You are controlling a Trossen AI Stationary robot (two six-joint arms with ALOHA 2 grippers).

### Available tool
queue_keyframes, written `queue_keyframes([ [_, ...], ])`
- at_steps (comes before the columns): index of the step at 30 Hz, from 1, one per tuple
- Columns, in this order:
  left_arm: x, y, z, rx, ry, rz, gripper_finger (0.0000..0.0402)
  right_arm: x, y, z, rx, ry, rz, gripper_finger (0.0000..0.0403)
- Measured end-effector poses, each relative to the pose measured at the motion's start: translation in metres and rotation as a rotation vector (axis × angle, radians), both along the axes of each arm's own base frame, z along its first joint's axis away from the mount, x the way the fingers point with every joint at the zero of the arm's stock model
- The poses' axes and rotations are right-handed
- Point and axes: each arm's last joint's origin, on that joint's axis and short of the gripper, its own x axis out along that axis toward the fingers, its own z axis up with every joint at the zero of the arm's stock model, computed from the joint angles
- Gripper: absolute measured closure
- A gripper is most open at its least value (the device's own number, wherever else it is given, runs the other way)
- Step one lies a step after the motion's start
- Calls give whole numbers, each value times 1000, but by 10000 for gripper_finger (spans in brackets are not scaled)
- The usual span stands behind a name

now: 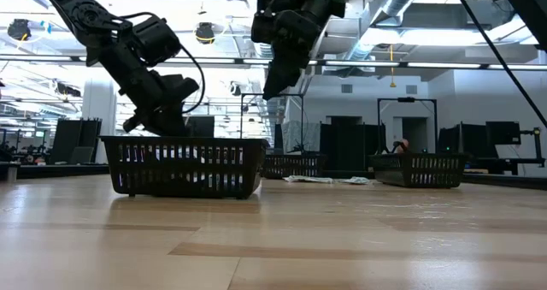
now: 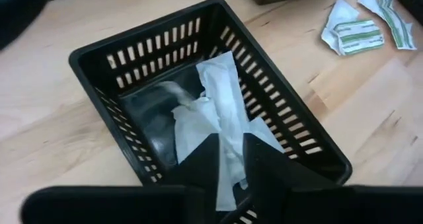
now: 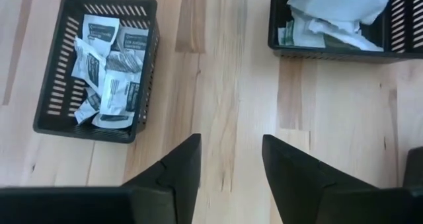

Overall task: Pick & Place First Aid Supplies
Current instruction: Put the green bandage into the left black bin

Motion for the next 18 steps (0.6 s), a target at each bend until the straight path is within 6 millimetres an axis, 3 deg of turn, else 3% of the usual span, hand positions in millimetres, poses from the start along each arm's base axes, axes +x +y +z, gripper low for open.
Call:
queue_keyframes([
  [5,2,-3,0,-8,-8,-30,305,-1,-3,0,12,11,-27,244],
  [10,4,-7,1,-5,-13,-49,298,-5,-11,-5,34,43,-96,255],
  [18,8,-14,1,0,-17,-91,301,-23,-18,-43,14,231,-239,296],
])
